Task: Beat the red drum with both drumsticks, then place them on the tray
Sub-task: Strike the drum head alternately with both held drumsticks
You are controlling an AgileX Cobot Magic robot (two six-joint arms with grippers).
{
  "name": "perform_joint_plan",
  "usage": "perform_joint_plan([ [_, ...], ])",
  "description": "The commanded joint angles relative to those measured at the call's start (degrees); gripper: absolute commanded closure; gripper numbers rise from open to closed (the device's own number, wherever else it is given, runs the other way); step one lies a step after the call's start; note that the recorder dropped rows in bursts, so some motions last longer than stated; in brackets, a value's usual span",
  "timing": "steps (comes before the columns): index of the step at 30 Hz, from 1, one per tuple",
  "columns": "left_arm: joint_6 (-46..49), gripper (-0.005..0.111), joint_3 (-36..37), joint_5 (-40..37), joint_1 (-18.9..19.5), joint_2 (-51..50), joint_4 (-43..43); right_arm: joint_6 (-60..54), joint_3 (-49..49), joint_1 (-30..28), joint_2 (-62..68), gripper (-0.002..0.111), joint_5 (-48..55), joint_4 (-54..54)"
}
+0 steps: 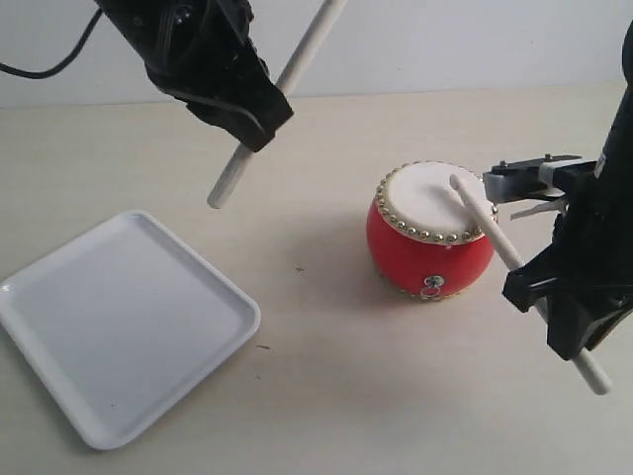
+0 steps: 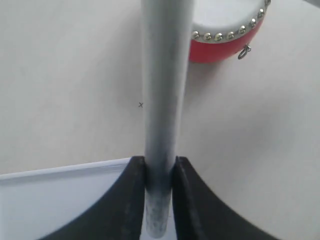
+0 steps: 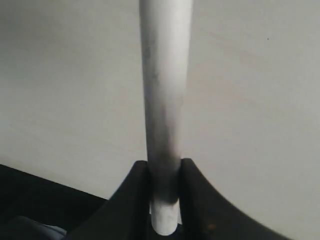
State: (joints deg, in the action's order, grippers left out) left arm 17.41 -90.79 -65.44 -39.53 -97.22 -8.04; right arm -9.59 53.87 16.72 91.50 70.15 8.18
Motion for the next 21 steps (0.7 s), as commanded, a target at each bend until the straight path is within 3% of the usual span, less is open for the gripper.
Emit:
perform_joint_plan([
  [1, -0.7, 0.107, 0.2, 1.5, 0.2, -0.8, -1.2, -0.7, 1.7, -0.4, -2.1, 0.108, -0.2, 0.1],
  [5, 3.3, 0.107, 0.2, 0.7, -0.9, -6.7, -7.1, -0.5, 6.3, -0.4, -10.2, 0.108, -0.2, -1.2],
  [14, 4.5, 0.107, 0.1, -3.7, -4.1, -24.0, -6.1, 0.7, 12.7, -0.4, -25.7, 0.108, -0.2, -1.6],
  [21, 3.3, 0.107, -3.8, -4.5, -2.8, -21.4, -5.3, 0.8, 8.9, -0.4, -21.0, 0.108, -0.2, -2.4],
])
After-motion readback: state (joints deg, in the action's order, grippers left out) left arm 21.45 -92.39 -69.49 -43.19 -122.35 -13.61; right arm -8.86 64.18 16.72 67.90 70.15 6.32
